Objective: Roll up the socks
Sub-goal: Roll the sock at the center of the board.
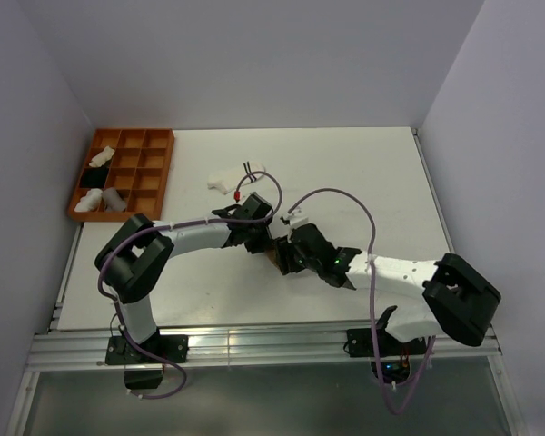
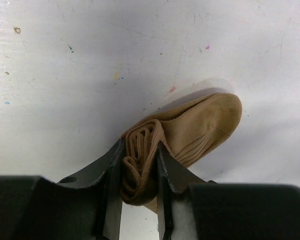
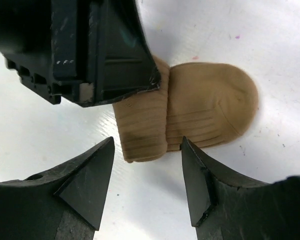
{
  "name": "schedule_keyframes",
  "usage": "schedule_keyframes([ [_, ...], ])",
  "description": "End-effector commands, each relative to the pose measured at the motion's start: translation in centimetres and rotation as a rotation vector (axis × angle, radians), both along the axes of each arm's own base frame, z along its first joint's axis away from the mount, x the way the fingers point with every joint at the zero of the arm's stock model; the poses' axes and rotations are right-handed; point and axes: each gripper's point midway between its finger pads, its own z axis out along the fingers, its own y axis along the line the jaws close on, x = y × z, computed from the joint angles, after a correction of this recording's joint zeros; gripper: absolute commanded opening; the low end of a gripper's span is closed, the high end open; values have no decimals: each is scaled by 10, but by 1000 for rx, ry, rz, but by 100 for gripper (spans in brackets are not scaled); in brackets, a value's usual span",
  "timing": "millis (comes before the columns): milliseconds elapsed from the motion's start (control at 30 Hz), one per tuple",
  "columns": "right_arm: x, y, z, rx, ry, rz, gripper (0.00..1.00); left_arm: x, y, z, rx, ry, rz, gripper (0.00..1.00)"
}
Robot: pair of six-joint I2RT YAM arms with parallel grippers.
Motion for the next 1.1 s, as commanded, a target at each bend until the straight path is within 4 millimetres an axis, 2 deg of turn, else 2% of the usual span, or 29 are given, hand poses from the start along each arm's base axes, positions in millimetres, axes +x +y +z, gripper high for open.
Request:
schedule_keyframes([
  [0,13,-1,6,-136,-108,-45,63,-16,20,-23,126,54,-32,10],
  [33,9,8,9,-142,-121,-23,63,-15,19,-22,123,51,-30,10],
  [67,8,10,5,-165,-124,-18,63,-16,20,-23,125,54,-31,10],
  [133,7,17,10,-193,-160,-18,63,-16,20,-23,126,55,-31,10],
  [367,4,27,6,-320,-211,-5,61,-16,20,-24,130,59,-34,10],
  [500,1,30,-3,-358,-198,9,58,-16,19,-24,130,61,-35,10],
  [700,-6,23,-29,-424,-152,12,50,-16,20,-23,130,61,-32,10],
  [800,-12,21,-38,-419,-122,20,34,-17,20,-23,131,62,-32,11],
  [833,-13,21,-39,-417,-119,16,22,-17,20,-23,129,62,-31,11],
  [933,-15,18,-42,-402,-97,14,6,-16,21,-22,122,55,-20,19],
  [967,-15,18,-40,-386,-90,12,3,-15,21,-19,113,51,-11,22],
  [1000,-19,17,-44,-365,-59,23,0,-16,22,-19,111,49,-8,30],
  [1067,-16,12,-46,-330,-24,9,0,-14,24,-15,99,38,13,37],
])
